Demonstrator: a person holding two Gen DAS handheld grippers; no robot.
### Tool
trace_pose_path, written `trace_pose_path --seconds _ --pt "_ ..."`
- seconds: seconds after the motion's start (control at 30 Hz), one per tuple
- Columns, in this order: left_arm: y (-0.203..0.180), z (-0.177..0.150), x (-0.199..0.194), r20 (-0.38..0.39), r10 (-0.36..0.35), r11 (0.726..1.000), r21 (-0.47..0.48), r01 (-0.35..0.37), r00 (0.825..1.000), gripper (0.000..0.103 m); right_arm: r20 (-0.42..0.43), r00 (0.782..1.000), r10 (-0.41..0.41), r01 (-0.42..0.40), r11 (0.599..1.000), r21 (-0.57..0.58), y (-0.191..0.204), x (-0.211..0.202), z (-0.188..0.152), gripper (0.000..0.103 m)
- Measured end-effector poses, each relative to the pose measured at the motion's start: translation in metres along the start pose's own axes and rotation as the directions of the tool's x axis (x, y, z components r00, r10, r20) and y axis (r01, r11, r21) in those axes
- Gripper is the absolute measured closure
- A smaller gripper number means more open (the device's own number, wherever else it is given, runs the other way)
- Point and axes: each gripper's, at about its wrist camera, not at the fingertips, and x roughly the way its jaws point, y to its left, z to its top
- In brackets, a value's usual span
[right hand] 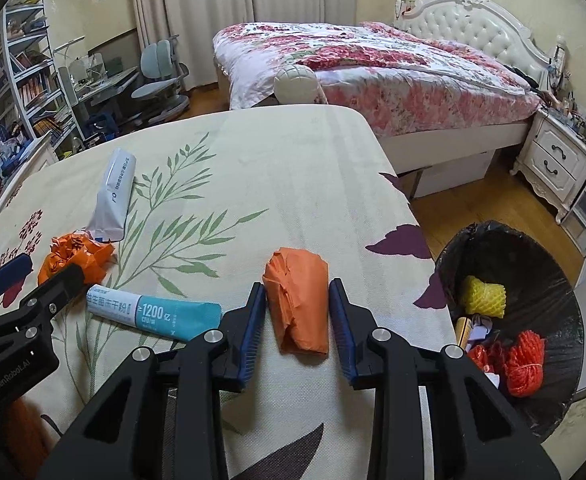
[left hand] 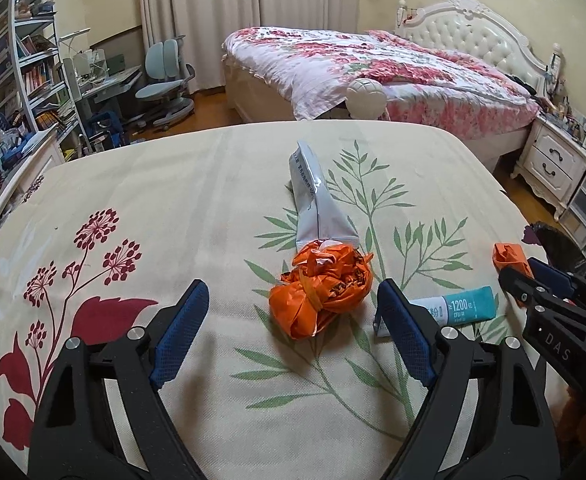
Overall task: Collect trash
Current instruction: 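Grasp the orange cloth with the right tool while the left tool grasps the orange plastic bag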
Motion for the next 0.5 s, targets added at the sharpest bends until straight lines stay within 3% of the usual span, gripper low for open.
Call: trace_pose_path --seconds 0.17,0.5 --pt "0.0030 -0.0008 0.0121 -0.070 -0.057 0.998 -0.004 0.056 0.996 0.055 0.002 1.000 -0.010 0.010 1.000 -0.012 0.0020 0.0011 -0.0014 0.069" --pt "0.0026 -0.0084 0.0030 -0.049 -0.070 0.997 0.005 0.071 0.996 0.059 0.009 1.000 -0.015 0.015 1.000 -0.011 0.0011 -0.0034 -0.0036 0.070"
